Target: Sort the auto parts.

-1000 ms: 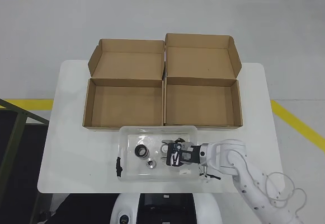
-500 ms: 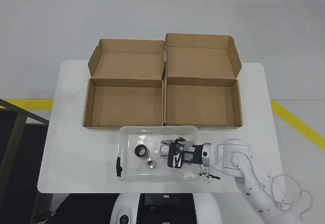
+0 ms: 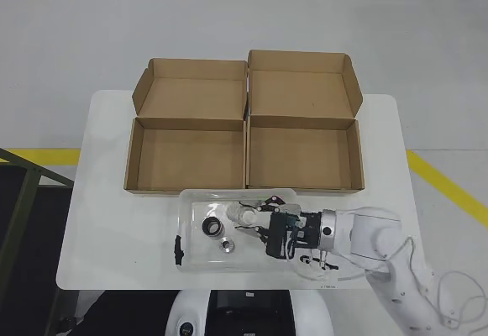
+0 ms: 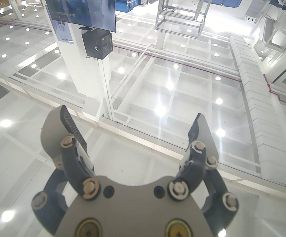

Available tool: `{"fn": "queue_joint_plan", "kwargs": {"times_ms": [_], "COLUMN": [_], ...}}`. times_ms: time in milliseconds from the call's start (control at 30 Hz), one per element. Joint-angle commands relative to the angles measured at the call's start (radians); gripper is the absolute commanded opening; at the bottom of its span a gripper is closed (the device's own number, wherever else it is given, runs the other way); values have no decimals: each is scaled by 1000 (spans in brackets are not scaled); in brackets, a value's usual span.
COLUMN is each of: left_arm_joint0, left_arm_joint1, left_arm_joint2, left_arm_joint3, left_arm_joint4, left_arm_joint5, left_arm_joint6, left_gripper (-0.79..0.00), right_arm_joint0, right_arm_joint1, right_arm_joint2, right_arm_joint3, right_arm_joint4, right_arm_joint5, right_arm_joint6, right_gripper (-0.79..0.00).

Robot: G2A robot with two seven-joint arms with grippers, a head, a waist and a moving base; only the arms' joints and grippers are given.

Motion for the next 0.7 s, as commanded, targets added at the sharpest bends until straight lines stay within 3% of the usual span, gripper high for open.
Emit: {"fn": "queue_joint_plan", "kwargs": {"times_ms": [0, 667], "left_arm_joint0": [0, 0], "left_arm_joint1": [0, 0], "left_arm_joint2": [0, 0], "left_arm_joint3": [0, 0], "left_arm_joint4": [0, 0], "left_arm_joint5": [0, 0], "left_arm_joint6": [0, 0], "left_gripper": [0, 0], "right_arm_joint0": [10, 173], "right_arm_joint1": [0, 4], "right_arm_joint2": [3, 88], "right_arm_joint3": [-2, -87], "right_arm_joint4": [42, 382], "right_arm_joint5": [-7, 8], "right_arm_joint6": [-22, -65], "right_gripper": [-785, -785]}}
